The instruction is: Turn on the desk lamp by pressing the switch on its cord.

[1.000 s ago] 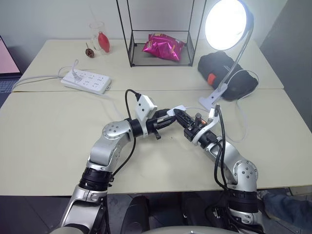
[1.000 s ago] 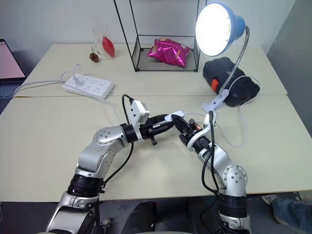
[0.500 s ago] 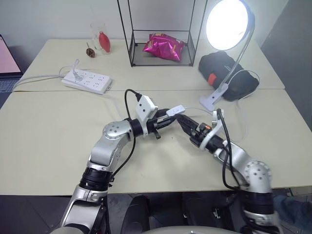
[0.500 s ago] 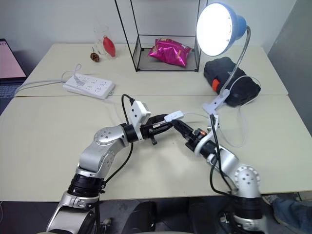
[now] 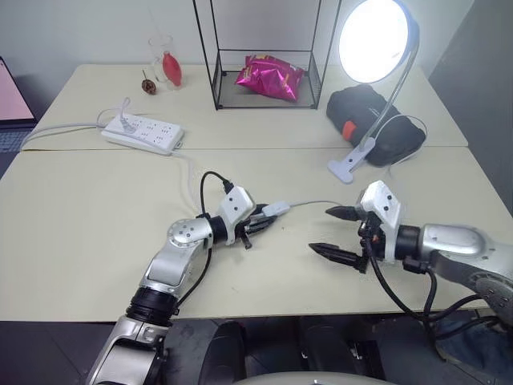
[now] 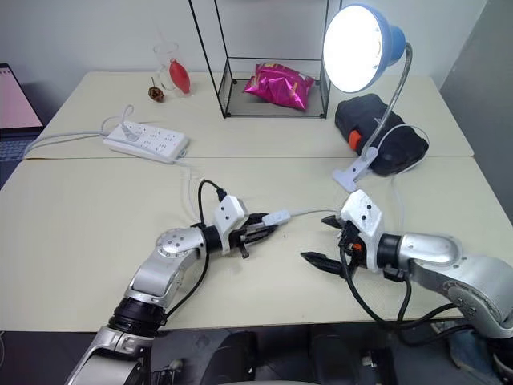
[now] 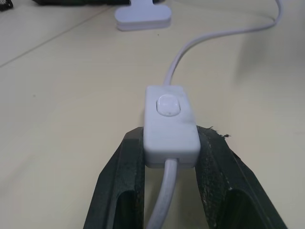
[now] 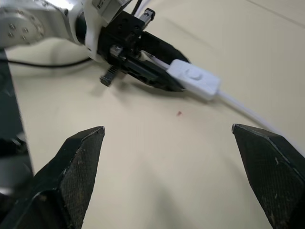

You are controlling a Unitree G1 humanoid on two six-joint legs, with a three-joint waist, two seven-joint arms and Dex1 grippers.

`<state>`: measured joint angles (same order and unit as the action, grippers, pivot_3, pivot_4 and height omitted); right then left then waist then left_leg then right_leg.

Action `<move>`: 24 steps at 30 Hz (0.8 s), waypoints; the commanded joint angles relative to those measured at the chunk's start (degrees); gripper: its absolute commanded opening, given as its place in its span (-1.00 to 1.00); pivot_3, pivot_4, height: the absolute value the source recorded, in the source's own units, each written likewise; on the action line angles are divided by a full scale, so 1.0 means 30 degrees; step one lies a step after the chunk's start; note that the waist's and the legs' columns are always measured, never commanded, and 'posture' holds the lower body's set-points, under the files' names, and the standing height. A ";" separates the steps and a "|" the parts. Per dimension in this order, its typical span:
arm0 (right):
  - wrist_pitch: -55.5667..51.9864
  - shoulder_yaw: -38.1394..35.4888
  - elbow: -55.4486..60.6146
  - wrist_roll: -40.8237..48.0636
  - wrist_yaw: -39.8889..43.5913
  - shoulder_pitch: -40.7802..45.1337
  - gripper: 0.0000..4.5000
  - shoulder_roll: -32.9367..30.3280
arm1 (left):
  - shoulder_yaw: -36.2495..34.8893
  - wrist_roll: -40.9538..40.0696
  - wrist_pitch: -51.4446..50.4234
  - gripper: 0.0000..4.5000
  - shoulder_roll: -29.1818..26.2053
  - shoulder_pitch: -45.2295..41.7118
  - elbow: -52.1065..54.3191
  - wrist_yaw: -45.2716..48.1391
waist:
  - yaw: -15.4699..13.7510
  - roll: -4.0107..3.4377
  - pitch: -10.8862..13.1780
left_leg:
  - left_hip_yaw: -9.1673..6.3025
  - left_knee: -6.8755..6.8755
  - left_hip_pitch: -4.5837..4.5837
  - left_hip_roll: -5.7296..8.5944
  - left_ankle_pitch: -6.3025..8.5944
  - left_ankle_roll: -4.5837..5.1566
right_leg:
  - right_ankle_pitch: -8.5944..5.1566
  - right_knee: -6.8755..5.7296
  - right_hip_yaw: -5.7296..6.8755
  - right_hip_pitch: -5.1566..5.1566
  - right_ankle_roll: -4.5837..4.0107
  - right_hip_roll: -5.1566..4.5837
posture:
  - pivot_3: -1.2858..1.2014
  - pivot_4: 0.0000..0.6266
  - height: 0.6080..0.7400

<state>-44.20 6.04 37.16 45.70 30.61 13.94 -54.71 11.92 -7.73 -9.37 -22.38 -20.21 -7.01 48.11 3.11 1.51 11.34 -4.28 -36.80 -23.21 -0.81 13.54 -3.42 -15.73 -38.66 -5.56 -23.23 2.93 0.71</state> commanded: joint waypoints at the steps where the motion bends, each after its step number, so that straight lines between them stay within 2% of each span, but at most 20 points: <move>1: 0.1640 0.0067 -0.0403 -0.1972 0.1897 0.0318 1.00 -0.0225 | 0.0083 0.0176 0.0447 -0.51 -0.0153 0.0124 -0.0208 0.0232 | -0.0011 0.0002 0.0000 | -0.0001 0.0000 0.0000 -0.0002 0.0000 0.0000 | 0.0000 -0.0002 0.0002 0.0000 0.0000 0.0000 | 0.03 -0.52 1.00; 10: 0.2597 -0.0133 -0.2100 -0.4283 0.3479 0.1053 1.00 0.0506 | 0.0234 0.0427 -0.0315 -0.51 -0.0265 0.0014 -0.0825 0.0287 | -0.0010 0.0003 -0.0002 | -0.0001 -0.0009 0.0013 -0.0002 0.0000 0.0000 | 0.0002 -0.0027 0.0001 0.0007 0.0001 -0.0001 | 0.03 -0.52 1.00; 11: 0.2663 -0.0152 -0.2259 -0.4520 0.3575 0.1061 1.00 0.0526 | 0.0232 0.0424 -0.0376 -0.20 -0.0271 -0.0005 -0.0868 0.0311 | -0.0009 0.0002 -0.0002 | -0.0001 -0.0010 0.0015 -0.0001 0.0000 0.0000 | 0.0002 -0.0027 0.0001 0.0010 0.0001 -0.0001 | 0.03 -0.52 1.00; 13: 0.2754 -0.0218 -0.2455 -0.4898 0.3788 0.1038 1.00 0.0574 | 0.0180 0.0445 -0.0435 -0.07 -0.0266 -0.0032 -0.0919 0.0271 | -0.0012 0.0002 -0.0002 | 0.0000 -0.0011 0.0020 0.0000 0.0000 0.0000 | 0.0002 -0.0032 -0.0001 0.0013 0.0001 -0.0001 | 0.03 -0.52 1.00; 18: 0.2847 -0.0365 -0.2654 -0.5533 0.4222 0.0990 1.00 0.0773 | 0.0087 0.0337 -0.0517 0.39 -0.0340 -0.0061 -0.0845 0.0424 | -0.0011 0.0002 -0.0002 | 0.0000 -0.0015 0.0042 0.0001 0.0000 0.0000 | 0.0002 -0.0065 -0.0003 0.0019 0.0000 -0.0001 | 0.03 -0.52 1.00; 23: 0.2759 -0.0556 -0.2681 -0.5851 0.4617 0.1087 1.00 0.0864 | -0.0685 -0.0535 -0.0929 0.89 -0.0964 0.0228 0.0662 0.0983 | 0.0044 0.0001 -0.0002 | 0.0004 -0.0016 0.0054 -0.0002 0.0000 0.0000 | 0.0002 -0.0073 -0.0007 0.0023 0.0000 0.0002 | 0.03 -0.52 1.00; 24: 0.2757 -0.0604 -0.2731 -0.5928 0.4697 0.1143 1.00 0.0886 | -0.1005 -0.0917 -0.1184 0.89 -0.1121 0.0294 0.1243 0.1084 | 0.0053 0.0001 -0.0002 | 0.0007 -0.0014 0.0053 -0.0004 0.0000 0.0000 | 0.0002 -0.0072 -0.0011 0.0021 -0.0001 0.0002 | 0.03 -0.52 1.00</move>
<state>-36.67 6.27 28.42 28.23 43.87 16.56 -52.24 11.55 -8.51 -11.48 -24.39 -20.05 -6.65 50.80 3.27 1.51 11.33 -4.26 -36.84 -23.05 -0.82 13.54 -3.42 -15.72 -38.88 -5.59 -23.17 2.93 0.71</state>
